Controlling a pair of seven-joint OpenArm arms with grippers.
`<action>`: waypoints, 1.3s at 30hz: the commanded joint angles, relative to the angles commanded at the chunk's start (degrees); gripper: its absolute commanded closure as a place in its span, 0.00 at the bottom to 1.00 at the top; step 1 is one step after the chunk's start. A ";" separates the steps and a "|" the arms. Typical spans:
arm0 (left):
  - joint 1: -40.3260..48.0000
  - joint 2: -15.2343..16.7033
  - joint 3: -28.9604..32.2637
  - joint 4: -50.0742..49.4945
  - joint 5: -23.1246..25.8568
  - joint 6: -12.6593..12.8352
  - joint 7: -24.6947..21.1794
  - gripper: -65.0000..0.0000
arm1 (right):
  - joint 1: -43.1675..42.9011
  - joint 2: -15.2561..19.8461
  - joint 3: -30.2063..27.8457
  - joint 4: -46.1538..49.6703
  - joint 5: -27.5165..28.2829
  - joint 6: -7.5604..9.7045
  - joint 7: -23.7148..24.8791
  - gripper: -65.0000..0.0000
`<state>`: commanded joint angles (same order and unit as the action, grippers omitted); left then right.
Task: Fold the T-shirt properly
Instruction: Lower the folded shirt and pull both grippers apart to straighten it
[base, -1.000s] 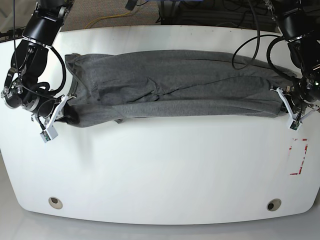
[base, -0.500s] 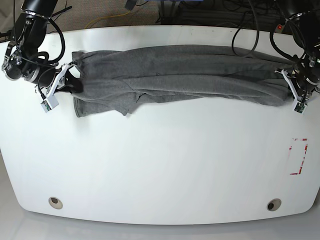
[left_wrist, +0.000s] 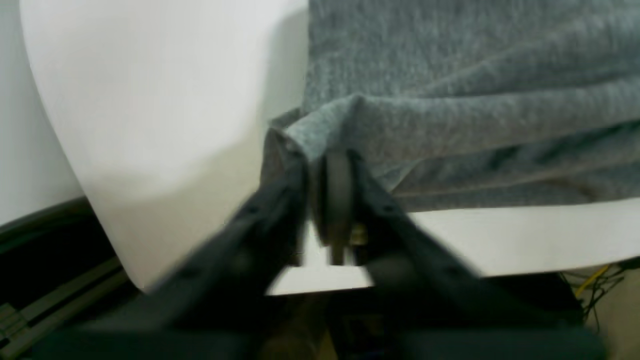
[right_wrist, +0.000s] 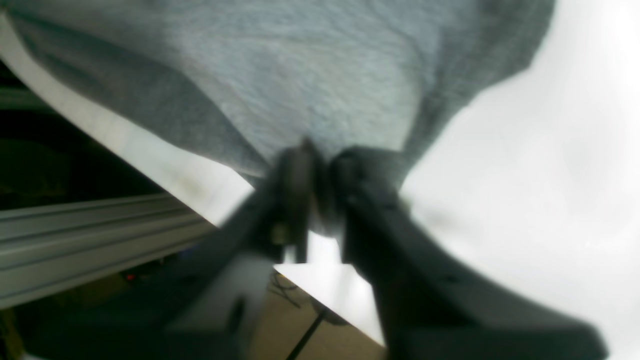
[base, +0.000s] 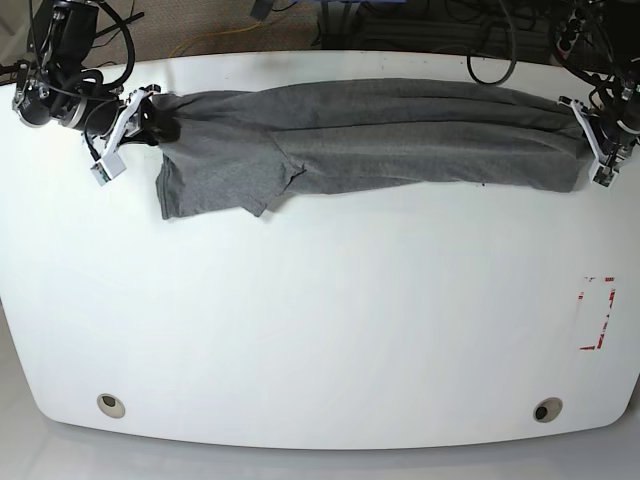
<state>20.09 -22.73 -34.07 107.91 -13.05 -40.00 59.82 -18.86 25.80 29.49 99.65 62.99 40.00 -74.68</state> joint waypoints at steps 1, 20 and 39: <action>0.18 0.00 0.00 0.00 0.00 0.00 0.00 0.64 | 0.00 0.09 0.18 -0.79 0.00 0.00 0.00 0.51; -5.89 2.37 2.46 -1.58 -5.36 0.00 0.18 0.49 | 8.26 -10.20 2.46 0.79 -3.52 0.00 0.00 0.35; -6.51 4.31 6.77 -10.29 10.20 0.00 -6.07 0.49 | 15.12 -12.13 -5.89 -20.22 -34.55 0.00 17.58 0.74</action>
<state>13.58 -18.42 -27.30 97.63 -2.86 -40.00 53.76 -3.74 13.67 23.60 79.43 28.44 40.00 -57.10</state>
